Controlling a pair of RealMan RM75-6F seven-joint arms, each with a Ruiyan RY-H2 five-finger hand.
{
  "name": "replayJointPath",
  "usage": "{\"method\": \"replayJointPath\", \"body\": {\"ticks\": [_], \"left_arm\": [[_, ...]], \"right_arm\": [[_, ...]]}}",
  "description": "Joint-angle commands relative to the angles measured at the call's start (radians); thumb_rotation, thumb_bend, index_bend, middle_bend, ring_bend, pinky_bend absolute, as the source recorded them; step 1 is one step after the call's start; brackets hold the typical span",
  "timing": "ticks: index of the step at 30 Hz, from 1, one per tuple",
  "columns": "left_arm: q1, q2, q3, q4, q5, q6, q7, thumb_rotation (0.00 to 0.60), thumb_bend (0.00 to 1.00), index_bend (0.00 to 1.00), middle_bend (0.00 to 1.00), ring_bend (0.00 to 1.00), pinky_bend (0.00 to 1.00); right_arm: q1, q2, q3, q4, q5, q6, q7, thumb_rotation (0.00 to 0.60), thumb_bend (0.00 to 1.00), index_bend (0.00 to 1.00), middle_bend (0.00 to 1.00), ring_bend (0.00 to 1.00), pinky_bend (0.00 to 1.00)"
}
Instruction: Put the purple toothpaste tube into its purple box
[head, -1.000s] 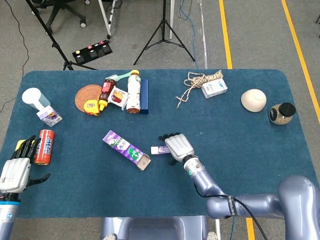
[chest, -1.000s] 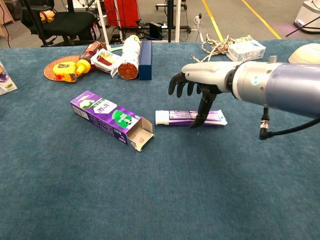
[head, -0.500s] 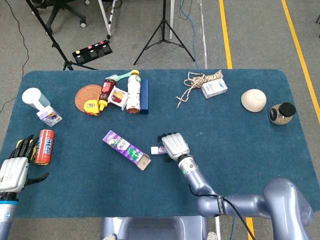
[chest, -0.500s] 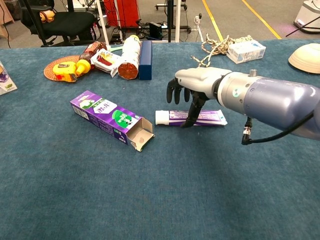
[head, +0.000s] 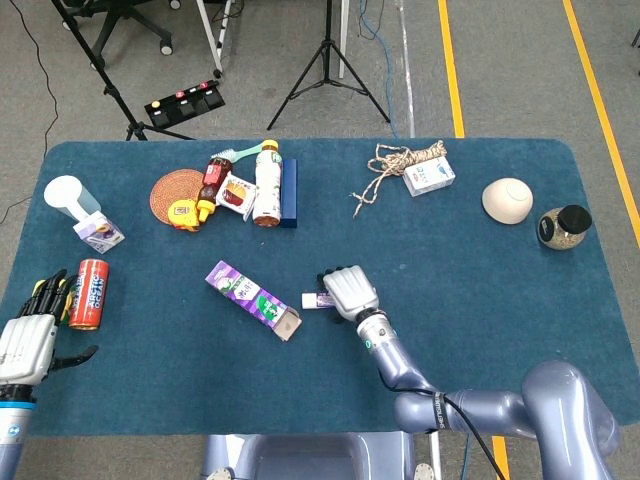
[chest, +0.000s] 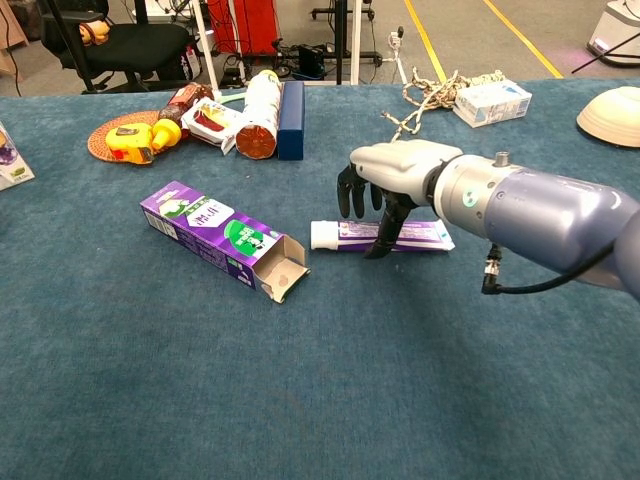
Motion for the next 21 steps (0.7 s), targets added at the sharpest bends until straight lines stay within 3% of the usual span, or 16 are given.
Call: {"method": "replayJointPath", "body": {"ticks": [1, 14, 21], "left_arm": [[0.0, -0.001, 0.0, 0.0, -0.001, 0.0, 0.003, 0.6, 0.09, 0.0, 0.0, 0.0, 0.16], [-0.002, -0.009, 0.002, 0.0, -0.005, -0.004, 0.016, 0.6, 0.09, 0.0, 0.0, 0.0, 0.16], [-0.003, -0.012, 0.003, 0.001, -0.007, -0.005, 0.02, 0.6, 0.09, 0.0, 0.0, 0.0, 0.16]], "right_arm": [[-0.011, -0.005, 0.0, 0.021, -0.026, -0.003, 0.015, 0.6, 0.23, 0.4, 0.41, 0.4, 0.45], [-0.036, -0.01, 0.004, 0.069, -0.047, -0.043, 0.03, 0.6, 0.26, 0.44, 0.44, 0.43, 0.51], [-0.046, -0.027, 0.01, 0.104, -0.085, -0.028, 0.027, 0.6, 0.38, 0.52, 0.54, 0.53, 0.63]]}}
